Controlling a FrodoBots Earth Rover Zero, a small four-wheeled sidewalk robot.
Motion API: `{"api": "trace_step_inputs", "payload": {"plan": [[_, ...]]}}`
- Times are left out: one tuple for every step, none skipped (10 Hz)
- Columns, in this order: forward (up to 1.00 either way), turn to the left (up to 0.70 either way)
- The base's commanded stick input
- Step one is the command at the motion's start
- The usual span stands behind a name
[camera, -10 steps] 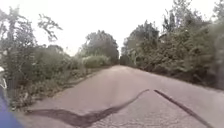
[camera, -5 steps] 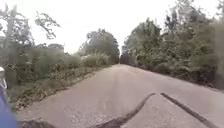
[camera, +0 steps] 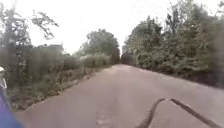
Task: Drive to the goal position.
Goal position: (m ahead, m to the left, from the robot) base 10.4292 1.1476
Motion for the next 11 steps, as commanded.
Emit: {"api": "trace_step_inputs", "payload": {"plan": [[0.70,0.00],[0.70,0.00],[0.70,-0.01],[0.70,-0.21],[0.70,-0.35],[0.70,-0.29],[0.70,-0.03],[0.70,0.00],[0.70,0.00],[0.70,0.00],[0.70,0.00]]}}
